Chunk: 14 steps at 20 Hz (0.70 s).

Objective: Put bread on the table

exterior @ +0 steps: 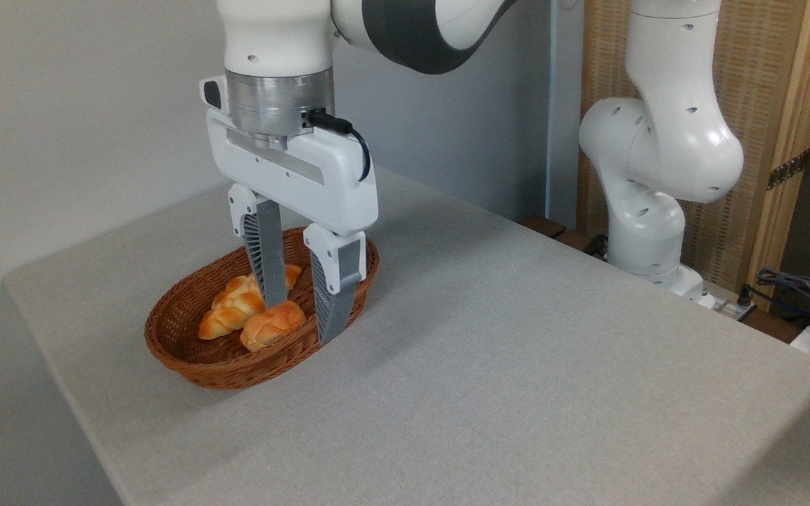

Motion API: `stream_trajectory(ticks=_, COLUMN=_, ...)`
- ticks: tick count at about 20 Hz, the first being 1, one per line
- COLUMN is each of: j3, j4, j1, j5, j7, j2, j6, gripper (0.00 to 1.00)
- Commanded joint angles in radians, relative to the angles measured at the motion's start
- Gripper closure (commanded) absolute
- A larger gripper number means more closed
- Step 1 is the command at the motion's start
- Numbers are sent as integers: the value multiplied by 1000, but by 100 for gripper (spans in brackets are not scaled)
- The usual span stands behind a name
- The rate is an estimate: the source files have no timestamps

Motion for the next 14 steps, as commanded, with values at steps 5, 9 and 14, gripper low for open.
stream_trajectory(ticks=5, j3=22, j4=8, j1=-6, j5=15, j7=-7, j2=-10, j6=-7, gripper=0)
stream_trajectory(ticks=9, j3=54, j4=8, j1=-6, j5=15, j7=5, j2=-4, j6=-4, gripper=0)
stream_trajectory(ticks=14, j3=63, j4=10, j1=-6, j5=15, j7=13, j2=2, j6=5, gripper=0)
